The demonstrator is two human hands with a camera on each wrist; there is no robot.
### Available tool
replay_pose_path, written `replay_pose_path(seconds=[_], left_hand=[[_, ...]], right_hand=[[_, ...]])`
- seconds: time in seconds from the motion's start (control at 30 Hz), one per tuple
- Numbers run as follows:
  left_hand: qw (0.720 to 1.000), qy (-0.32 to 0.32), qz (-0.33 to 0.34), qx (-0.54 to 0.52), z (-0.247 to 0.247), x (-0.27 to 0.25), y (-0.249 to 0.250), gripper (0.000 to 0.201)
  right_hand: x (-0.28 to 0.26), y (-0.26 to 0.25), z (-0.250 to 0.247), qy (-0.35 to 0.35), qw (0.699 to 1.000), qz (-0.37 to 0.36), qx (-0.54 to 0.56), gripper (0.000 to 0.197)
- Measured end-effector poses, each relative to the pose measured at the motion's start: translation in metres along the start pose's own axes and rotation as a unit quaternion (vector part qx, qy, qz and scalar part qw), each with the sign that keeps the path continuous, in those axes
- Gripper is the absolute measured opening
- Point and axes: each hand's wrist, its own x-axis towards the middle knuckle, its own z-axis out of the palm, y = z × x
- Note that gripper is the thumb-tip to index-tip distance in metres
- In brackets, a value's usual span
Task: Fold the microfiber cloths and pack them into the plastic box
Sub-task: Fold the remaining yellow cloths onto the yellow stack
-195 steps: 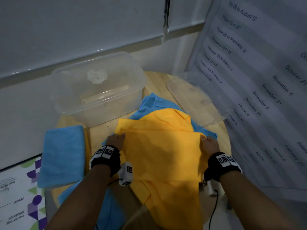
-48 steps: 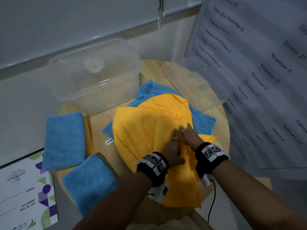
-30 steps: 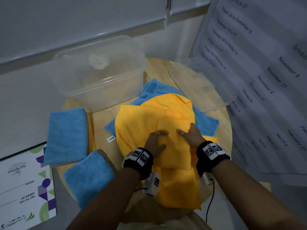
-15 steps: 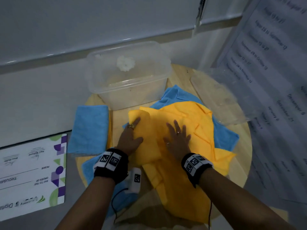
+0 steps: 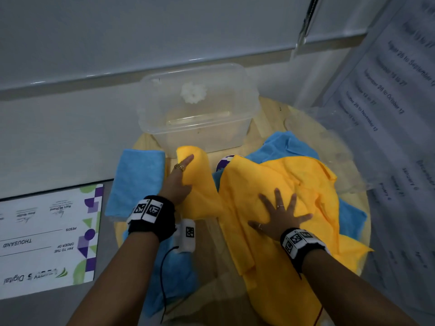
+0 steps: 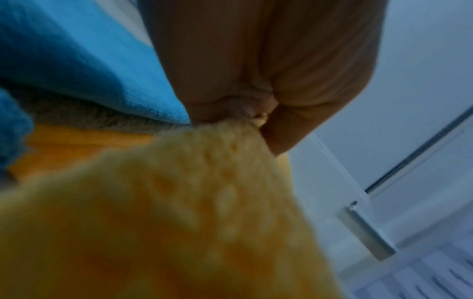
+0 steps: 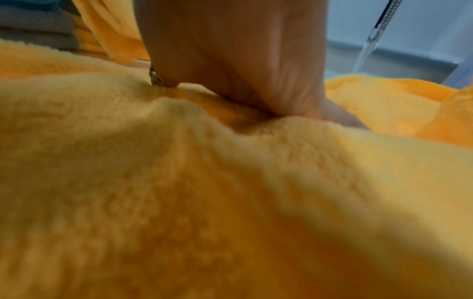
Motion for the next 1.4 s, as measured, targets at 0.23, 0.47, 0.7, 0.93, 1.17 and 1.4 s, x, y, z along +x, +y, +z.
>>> replay_pose_path(seconds=[0.23, 0.47, 0.7, 0.93, 1.17, 1.4], left_hand=[[0.997, -0.041, -0.061, -0.033, 0.008, 0.024, -0.009, 0.087], [0.96, -0.035, -0.095, 0.26, 0.043, 0.042, -0.035, 0.078], [0.915, -0.159, -0.121, 0.349, 0.087, 0.045, -0.059, 0.075], [0.944, -0.032, -0.213, 0.249, 0.096, 0.056, -0.058, 0.071], [0.98, 0.047, -0.151, 0.119, 0.062, 0.057, -0.038, 0.054], [0.963, 0.112, -0.218, 0.11, 0.052, 0.064, -0.051, 0.052]], right_hand=[[0.002, 0.003, 0.001, -0.016, 1.0, -0.001, 0.001, 0.097], [0.002, 0.003, -0.002, -0.032, 0.999, -0.004, 0.004, 0.1], [0.003, 0.002, -0.004, -0.043, 0.999, -0.001, 0.003, 0.1], [0.001, 0.002, -0.004, -0.038, 0.999, -0.005, 0.002, 0.098], [0.004, 0.003, -0.003, -0.043, 0.999, -0.005, 0.003, 0.098], [0.005, 0.004, -0.003, -0.035, 0.999, -0.009, 0.004, 0.099]])
